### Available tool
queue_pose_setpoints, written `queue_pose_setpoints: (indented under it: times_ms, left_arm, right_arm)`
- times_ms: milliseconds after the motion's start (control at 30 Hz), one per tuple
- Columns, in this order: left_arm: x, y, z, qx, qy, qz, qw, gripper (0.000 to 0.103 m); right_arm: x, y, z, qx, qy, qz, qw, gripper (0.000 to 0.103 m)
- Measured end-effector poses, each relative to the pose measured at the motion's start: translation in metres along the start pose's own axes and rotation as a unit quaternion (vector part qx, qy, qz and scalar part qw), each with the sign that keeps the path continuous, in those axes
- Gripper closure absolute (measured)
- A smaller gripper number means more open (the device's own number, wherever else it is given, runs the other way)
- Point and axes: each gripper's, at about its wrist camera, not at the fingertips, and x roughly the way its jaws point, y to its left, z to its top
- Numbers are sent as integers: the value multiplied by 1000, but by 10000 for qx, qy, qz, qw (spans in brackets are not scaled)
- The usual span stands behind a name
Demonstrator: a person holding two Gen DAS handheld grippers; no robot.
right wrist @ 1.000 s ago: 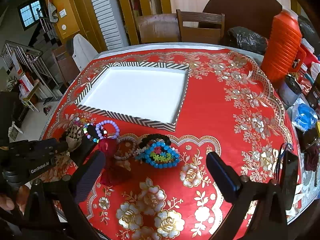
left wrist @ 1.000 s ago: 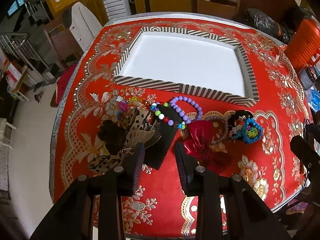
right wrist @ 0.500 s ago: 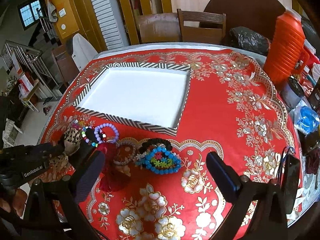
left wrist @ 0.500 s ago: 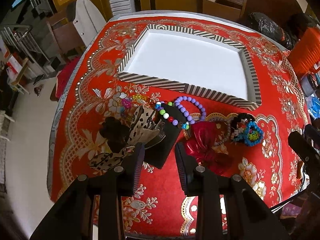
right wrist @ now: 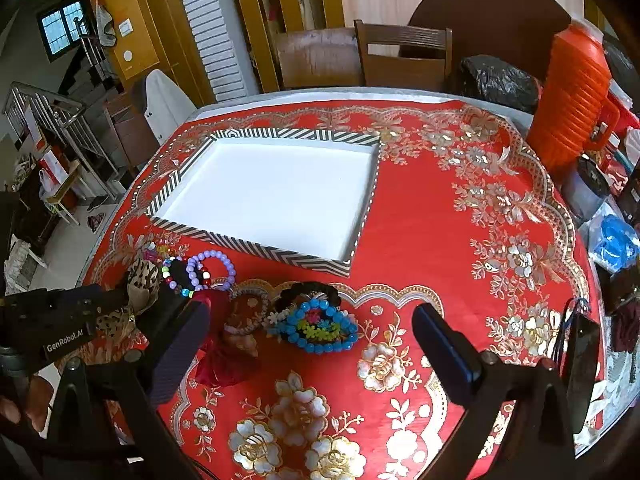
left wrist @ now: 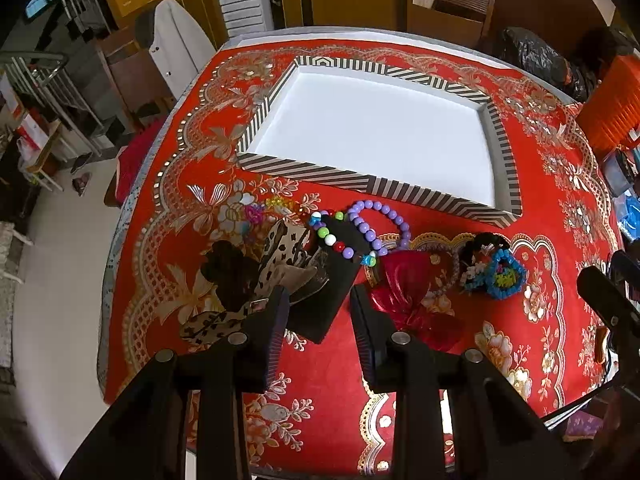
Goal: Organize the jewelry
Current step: 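Lift the leopard-print scrunchie off the jewelry pile with the left gripper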
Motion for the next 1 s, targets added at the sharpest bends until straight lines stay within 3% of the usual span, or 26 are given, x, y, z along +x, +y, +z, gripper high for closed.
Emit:
queue_pose_setpoints:
  times_ms: [1000]
  left_arm:
    - [2, 7, -7, -92, 48, 116, 9999, 91]
  right_arm:
    - [1, 11, 1, -284, 46, 44, 9996, 0]
